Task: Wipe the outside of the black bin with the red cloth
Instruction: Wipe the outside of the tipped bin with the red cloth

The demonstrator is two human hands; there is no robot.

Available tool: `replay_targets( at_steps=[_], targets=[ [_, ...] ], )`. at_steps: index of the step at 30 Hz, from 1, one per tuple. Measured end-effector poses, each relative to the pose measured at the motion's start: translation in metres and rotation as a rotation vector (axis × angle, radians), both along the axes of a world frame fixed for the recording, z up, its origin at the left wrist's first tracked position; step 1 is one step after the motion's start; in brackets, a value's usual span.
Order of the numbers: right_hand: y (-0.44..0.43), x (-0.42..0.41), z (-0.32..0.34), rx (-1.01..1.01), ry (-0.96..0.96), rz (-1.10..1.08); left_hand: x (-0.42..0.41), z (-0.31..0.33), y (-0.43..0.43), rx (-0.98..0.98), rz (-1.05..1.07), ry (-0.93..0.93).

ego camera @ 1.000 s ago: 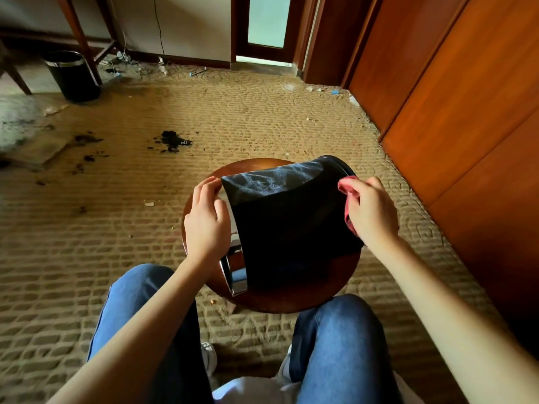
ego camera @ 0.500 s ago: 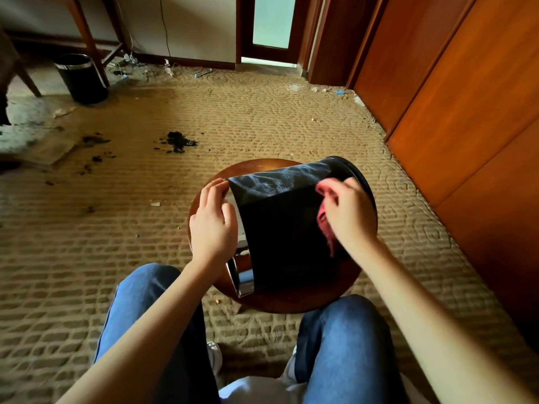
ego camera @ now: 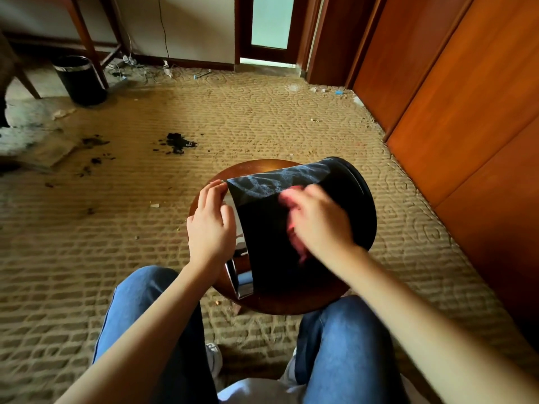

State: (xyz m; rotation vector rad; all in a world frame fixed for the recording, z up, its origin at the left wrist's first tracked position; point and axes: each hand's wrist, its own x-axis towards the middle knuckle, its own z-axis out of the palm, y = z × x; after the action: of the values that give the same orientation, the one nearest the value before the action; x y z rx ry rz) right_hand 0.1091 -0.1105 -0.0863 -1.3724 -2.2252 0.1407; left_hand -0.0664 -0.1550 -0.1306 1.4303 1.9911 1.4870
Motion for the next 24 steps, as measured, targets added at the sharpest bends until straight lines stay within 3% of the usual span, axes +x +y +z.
replay_targets(
  at_steps=[3, 5, 7, 11, 14, 16, 20, 24],
  targets=[
    [0.047, 0.061, 0.010, -0.037, -0.015, -0.329, 0.002, 0.000, 0.000, 0.012, -0.002, -0.016],
    [0.049, 0.061, 0.010, -0.027, 0.021, -0.378, 0.002, -0.001, 0.001, 0.019, 0.000, -0.025],
    [0.031, 0.033, 0.005, 0.012, 0.026, -0.308, 0.003, -0.002, 0.002, 0.021, 0.010, -0.039],
    [-0.034, -0.054, -0.003, 0.032, 0.056, 0.082, 0.001, -0.002, 0.001, 0.006, 0.007, -0.009],
    [-0.044, -0.061, -0.003, 0.069, 0.074, 0.220, 0.000, -0.001, -0.002, 0.001, -0.004, 0.032],
    [-0.021, -0.028, -0.001, 0.025, 0.028, 0.136, 0.000, 0.001, -0.003, -0.013, -0.001, 0.052],
    [0.045, 0.069, 0.008, -0.009, -0.033, -0.273, 0.002, 0.002, -0.002, -0.017, 0.000, 0.018],
    [0.039, 0.053, 0.004, 0.006, -0.018, -0.395, 0.004, 0.000, 0.000, 0.018, 0.003, -0.019]
  ],
)
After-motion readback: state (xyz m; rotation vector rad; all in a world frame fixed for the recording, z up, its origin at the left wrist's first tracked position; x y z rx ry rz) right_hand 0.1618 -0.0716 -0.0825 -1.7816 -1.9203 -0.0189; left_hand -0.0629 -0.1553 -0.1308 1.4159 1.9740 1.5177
